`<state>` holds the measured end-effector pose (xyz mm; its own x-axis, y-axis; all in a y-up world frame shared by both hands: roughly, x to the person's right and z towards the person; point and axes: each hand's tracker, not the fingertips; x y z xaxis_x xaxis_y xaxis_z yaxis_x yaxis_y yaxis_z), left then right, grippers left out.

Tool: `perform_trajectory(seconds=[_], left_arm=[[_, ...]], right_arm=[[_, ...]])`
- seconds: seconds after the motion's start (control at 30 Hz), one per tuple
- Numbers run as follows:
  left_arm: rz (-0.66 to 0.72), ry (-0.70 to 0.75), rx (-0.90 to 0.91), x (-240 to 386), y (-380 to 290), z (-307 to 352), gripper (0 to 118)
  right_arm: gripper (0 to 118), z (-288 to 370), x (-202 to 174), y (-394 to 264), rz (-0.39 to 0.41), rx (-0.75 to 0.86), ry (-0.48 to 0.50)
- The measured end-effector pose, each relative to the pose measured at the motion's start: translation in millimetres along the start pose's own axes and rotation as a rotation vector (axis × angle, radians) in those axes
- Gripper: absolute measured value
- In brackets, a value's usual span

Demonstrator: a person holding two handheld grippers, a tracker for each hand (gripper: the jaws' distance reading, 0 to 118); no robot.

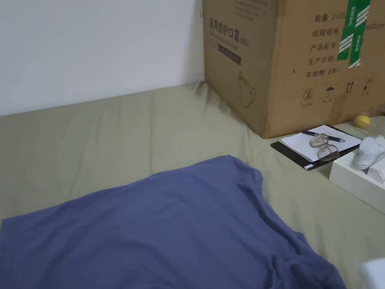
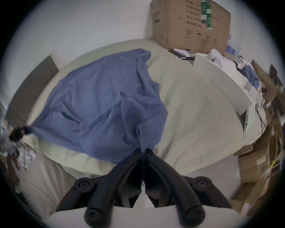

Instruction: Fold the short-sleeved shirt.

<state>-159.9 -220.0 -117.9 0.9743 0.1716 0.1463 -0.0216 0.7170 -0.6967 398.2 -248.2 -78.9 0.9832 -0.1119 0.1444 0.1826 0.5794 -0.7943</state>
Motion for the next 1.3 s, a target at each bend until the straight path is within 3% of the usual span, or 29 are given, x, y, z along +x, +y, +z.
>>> perform_trajectory(seconds=[0.13,0.37,0.6,0.77,0.8,0.87,0.9,0.93,0.97,1.13,1.23,1.27,1.3], left_arm=[[-0.007,0.009,0.038,-0.6,9.9,9.9,3],[-0.052,0.018,0.078,-1.4,76.1,-23.4,3],[-0.023,0.069,-0.057,-31.0,146.5,-132.2,3],[0.045,0.065,-0.137,-40.5,155.4,-189.4,4],[0.051,0.077,-0.158,-40.3,154.1,-197.3,11],[0.038,0.098,-0.142,-40.2,151.4,-205.8,49],[0.033,0.096,-0.121,-40.8,150.2,-205.7,72],[0.042,0.088,-0.090,-40.8,146.9,-201.5,102],[0.066,0.071,-0.052,-40.6,145.6,-196.7,113],[0.104,-0.025,0.205,-25.2,135.6,-128.3,115],[0.115,-0.026,0.290,-6.4,120.8,-76.2,113],[0.121,-0.054,0.334,-2.2,112.9,-58.9,110],[0.133,-0.089,0.380,2.6,103.6,-38.4,101]], right_arm=[[1,34.9,10.0,17.7,-0.129,0.101,0.084],[1,39.7,-5.7,111.5,-0.069,0.128,0.088],[2,-64.2,-12.4,225.9,-0.146,-0.006,0.116],[2,-148.9,-22.8,252.4,-0.207,-0.081,0.030],[5,-159.8,-24.3,252.0,-0.221,-0.079,0.014],[40,-170.8,-28.2,248.4,-0.227,-0.028,-0.023],[68,-170.7,-28.3,243.5,-0.230,0.021,-0.029],[108,-169.7,-29.4,239.7,-0.227,0.056,-0.041],[118,-166.3,-29.8,235.5,-0.227,0.095,-0.035],[113,-93.4,-40.7,196.1,-0.235,0.444,0.039],[108,-29.8,-52.6,158.5,-0.241,0.493,0.123],[98,-12.4,-56.7,144.3,-0.237,0.523,0.161],[70,7.7,-62.9,123.8,-0.236,0.634,0.180]])
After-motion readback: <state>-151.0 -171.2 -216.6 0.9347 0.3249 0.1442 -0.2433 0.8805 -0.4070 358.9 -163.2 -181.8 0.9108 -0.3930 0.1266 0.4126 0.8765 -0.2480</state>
